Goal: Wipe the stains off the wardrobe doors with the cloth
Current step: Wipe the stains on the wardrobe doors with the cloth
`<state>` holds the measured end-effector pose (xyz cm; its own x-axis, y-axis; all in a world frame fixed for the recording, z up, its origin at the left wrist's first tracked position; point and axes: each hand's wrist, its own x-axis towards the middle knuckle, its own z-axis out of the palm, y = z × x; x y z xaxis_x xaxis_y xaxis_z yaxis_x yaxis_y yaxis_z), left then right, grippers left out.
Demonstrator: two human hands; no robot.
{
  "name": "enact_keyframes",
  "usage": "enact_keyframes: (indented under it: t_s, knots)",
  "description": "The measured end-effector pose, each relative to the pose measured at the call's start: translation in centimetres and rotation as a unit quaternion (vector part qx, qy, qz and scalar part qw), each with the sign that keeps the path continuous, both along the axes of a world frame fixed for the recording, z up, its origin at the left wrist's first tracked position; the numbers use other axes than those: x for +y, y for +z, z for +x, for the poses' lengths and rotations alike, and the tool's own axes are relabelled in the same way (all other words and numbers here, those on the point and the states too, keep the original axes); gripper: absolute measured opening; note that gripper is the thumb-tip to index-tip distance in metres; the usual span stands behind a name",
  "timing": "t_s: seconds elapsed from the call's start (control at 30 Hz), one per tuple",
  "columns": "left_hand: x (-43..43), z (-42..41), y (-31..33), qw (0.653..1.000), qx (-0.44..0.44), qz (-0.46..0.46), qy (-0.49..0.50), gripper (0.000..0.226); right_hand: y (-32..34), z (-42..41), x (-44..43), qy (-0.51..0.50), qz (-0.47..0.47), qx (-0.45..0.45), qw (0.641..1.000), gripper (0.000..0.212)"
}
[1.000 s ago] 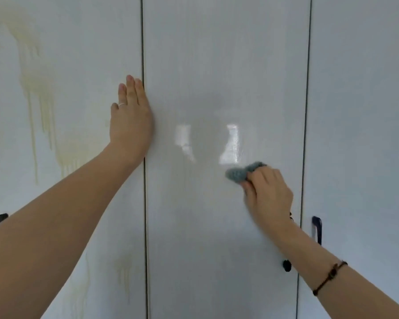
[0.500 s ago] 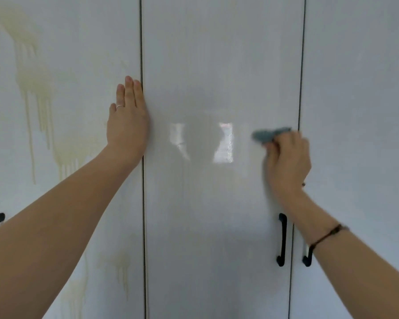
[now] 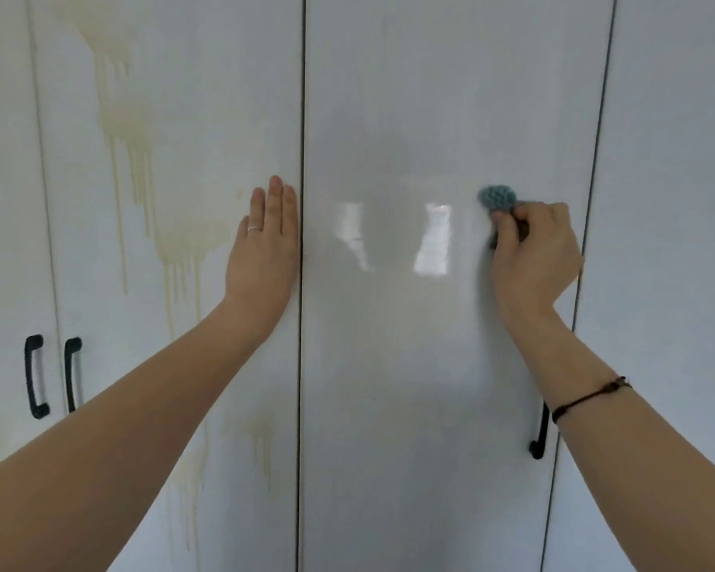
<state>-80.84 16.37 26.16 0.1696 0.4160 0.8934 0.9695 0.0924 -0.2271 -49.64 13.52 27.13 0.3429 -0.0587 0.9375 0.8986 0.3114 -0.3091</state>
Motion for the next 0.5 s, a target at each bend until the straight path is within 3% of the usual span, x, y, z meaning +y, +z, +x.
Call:
enact_keyframes:
  t_s: [0.07,0.13,0.23,0.3,0.4,0.5]
  knots:
    - [0.4,-0.3,-0.6,1.0,0.0,0.01,0.003,0.076,-3.3,-6.0,1.4,0.005,0.026,-0.074,0.997,0.019]
    - [0.8,-0.4,-0.5,1.0,-0.005,0.023,-0.01,0.073,-9.1,-11.5,2.5,0.043,0.035,-0.217,0.974,0.016]
    - [0.6,-0.5,-0.4,1.0,0.01,0.017,0.0,0.073,-21.2,-15.4,3.0,0.094,-0.042,-0.419,0.902,0.011]
    - [0.5,-0.5,-0.1,0.999,0.031,-0.004,0.018,0.075,-26.6,-14.6,2.8,0.105,-0.108,-0.49,0.858,0.009]
    - [0.4,-0.6,0.1,0.998,0.037,-0.031,0.028,0.073,-24.7,-12.5,2.7,0.086,-0.084,-0.545,0.83,0.008]
    - [-0.1,-0.4,0.0,0.998,0.028,-0.039,0.034,0.072,-13.5,-11.9,3.1,0.037,0.035,-0.431,0.901,0.009]
